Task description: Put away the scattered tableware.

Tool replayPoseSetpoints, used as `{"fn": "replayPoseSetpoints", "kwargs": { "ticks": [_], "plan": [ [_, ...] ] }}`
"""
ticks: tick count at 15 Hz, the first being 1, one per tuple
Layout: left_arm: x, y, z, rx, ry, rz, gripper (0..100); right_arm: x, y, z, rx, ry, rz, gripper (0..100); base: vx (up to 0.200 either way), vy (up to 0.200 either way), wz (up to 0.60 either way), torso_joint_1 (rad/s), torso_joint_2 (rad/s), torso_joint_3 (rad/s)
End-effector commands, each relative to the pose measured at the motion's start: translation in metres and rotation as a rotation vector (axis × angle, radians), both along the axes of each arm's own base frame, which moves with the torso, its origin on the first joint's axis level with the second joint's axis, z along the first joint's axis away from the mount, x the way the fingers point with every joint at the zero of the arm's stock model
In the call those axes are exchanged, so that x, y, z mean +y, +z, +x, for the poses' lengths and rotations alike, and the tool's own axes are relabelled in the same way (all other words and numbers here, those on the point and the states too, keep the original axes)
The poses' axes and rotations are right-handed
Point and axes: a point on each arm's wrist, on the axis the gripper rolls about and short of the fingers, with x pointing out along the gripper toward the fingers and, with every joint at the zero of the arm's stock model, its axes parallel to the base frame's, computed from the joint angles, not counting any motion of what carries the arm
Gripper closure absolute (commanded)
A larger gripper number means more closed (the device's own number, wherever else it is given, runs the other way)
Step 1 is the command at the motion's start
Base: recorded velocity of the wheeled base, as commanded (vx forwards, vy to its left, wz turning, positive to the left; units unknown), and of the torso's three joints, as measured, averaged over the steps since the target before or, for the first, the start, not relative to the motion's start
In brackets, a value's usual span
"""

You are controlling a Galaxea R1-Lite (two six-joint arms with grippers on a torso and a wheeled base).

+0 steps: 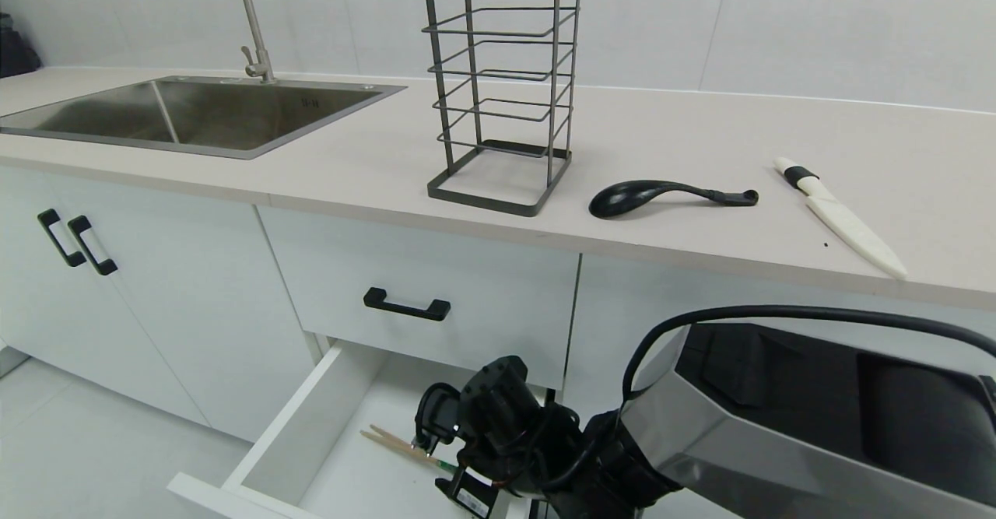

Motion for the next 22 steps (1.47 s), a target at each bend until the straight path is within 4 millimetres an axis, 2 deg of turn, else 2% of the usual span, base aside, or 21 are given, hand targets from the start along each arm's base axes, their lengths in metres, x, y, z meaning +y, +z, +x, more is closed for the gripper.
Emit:
{"fn": "replayPoseSetpoints", "kwargs": {
  "ticks": [1,4,6,9,10,12,14,22],
  "plan": [
    [0.0,0.0,0.0,0.002,0.0,0.0,0,-0.001,0.01,-0.002,-0.01,0.004,0.015,0,0.0,0.0,0.0,0.0,0.0,0.0],
    [0.0,0.0,0.0,0.002,0.0,0.0,0,-0.005,0.042,-0.011,-0.042,0.016,0.066,0,0.0,0.0,0.0,0.0,0.0,0.0],
    [0.0,0.0,0.0,0.002,0.0,0.0,0,-0.012,0.083,-0.026,-0.088,0.04,0.139,0,0.0,0.0,0.0,0.0,0.0,0.0],
    [0.0,0.0,0.0,0.002,0.0,0.0,0,-0.035,0.105,-0.053,-0.097,0.067,0.154,0,0.0,0.0,0.0,0.0,0.0,0.0],
    [0.0,0.0,0.0,0.002,0.0,0.0,0,-0.048,0.11,-0.064,-0.095,0.074,0.152,0,0.0,0.0,0.0,0.0,0.0,0.0],
    [0.0,0.0,0.0,0.002,0.0,0.0,0,-0.079,0.107,-0.085,-0.062,0.074,0.098,0,0.0,0.0,0.0,0.0,0.0,0.0],
    [0.0,0.0,0.0,0.002,0.0,0.0,0,-0.095,0.105,-0.1,-0.041,0.091,0.072,0,0.0,0.0,0.0,0.0,0.0,0.0],
    [0.0,0.0,0.0,0.002,0.0,0.0,0,-0.105,0.101,-0.108,-0.065,0.073,0.076,0,0.0,0.0,0.0,0.0,0.0,0.0]
  ]
}}
